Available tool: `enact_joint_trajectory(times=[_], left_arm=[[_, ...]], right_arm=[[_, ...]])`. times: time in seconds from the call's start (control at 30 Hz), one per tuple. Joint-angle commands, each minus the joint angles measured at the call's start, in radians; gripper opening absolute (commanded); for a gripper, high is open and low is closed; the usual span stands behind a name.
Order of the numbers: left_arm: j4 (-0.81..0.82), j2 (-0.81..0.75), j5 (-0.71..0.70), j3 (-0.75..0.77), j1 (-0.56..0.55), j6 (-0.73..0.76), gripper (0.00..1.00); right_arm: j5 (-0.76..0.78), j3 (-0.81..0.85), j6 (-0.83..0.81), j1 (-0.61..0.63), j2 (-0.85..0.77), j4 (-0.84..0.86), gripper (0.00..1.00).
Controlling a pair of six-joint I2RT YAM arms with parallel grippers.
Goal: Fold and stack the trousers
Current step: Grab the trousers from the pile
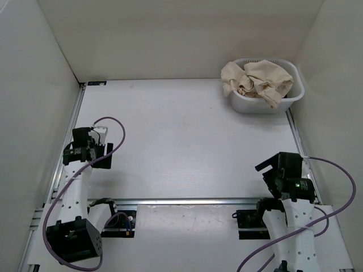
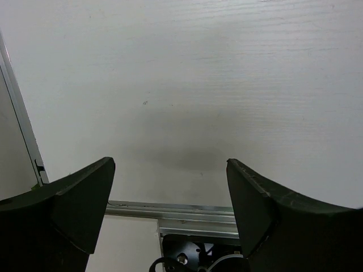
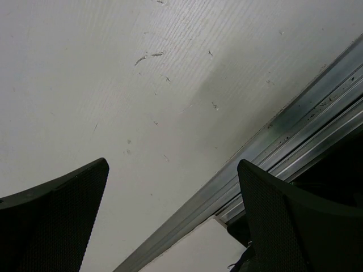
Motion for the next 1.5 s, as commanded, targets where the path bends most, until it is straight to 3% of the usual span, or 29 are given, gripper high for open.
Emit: enact_joint_trajectory(times=[0.0, 0.2, 0.33, 0.47, 0.5, 0.57, 0.6, 0.63, 0.73, 0.8, 0.83, 0.93, 1.03, 1.07, 1.13, 1.17, 1.2, 1.23, 1.47], left_arm=[[0.023, -0.001, 0.021, 0.005, 0.004, 0.005, 0.92], [0.023, 0.051, 0.030, 0.060, 0.004, 0.005, 1.00], [0.023, 0.146, 0.068, 0.171, 0.004, 0.005, 1.00], [0.023, 0.300, 0.079, 0.325, 0.004, -0.016, 1.00], [0.023, 0.367, 0.079, 0.355, 0.004, -0.016, 1.00], [0.023, 0.429, 0.079, 0.419, 0.004, -0.031, 1.00], [0.014, 0.456, 0.079, 0.482, 0.004, -0.044, 1.00], [0.004, 0.504, 0.079, 0.513, -0.006, -0.044, 1.00], [-0.026, 0.593, 0.070, 0.646, -0.017, -0.054, 1.00], [-0.055, 0.636, 0.053, 0.735, -0.051, -0.065, 1.00], [-0.075, 0.656, 0.053, 0.857, -0.072, -0.065, 1.00], [-0.103, 0.687, 0.181, 1.098, -0.072, -0.065, 1.00], [-0.054, 0.714, 0.309, 1.222, -0.072, -0.076, 1.00], [-0.054, 0.743, 0.353, 1.246, -0.072, -0.076, 1.00], [-0.054, 0.756, 0.432, 1.257, -0.072, -0.064, 1.00], [-0.054, 0.756, 0.487, 1.257, -0.072, -0.055, 0.93], [-0.054, 0.769, 0.501, 1.257, -0.072, -0.054, 0.89], [-0.054, 0.769, 0.510, 1.257, -0.072, -0.054, 0.87], [-0.054, 0.722, 0.498, 1.125, -0.072, -0.035, 0.71]], right_arm=[[0.014, 0.029, -0.029, 0.001, 0.036, 0.035, 0.99], [-0.020, 0.196, -0.203, 0.001, 0.164, 0.168, 0.99], [0.064, 0.426, -0.345, 0.001, 0.383, 0.248, 0.99], [0.075, 0.746, -0.488, 0.001, 0.702, 0.294, 0.99], [0.075, 0.934, -0.514, 0.001, 0.860, 0.257, 0.99], [0.087, 1.141, -0.542, 0.001, 1.022, 0.204, 0.99], [0.087, 1.247, -0.569, 0.001, 1.178, 0.179, 0.99], [0.087, 1.440, -0.582, 0.001, 1.252, 0.148, 0.99], [0.052, 1.671, -0.606, -0.009, 1.499, 0.127, 0.99], [0.031, 1.734, -0.606, -0.009, 1.598, 0.176, 0.99], [0.031, 1.735, -0.617, -0.009, 1.616, 0.200, 0.99], [0.006, 1.710, -0.626, -0.009, 1.679, 0.262, 0.99], [-0.003, 1.710, -0.645, -0.009, 1.738, 0.271, 0.99], [-0.012, 1.710, -0.645, -0.009, 1.747, 0.271, 0.96], [-0.035, 1.710, -0.645, -0.009, 1.759, 0.271, 0.69], [-0.047, 1.710, -0.655, -0.009, 1.759, 0.271, 0.49], [-0.048, 1.710, -0.655, -0.009, 1.750, 0.271, 0.15], [-0.035, 1.710, -0.639, -0.009, 1.739, 0.271, 0.03], [-0.070, 1.667, -0.606, 0.030, 1.442, 0.355, 0.00]])
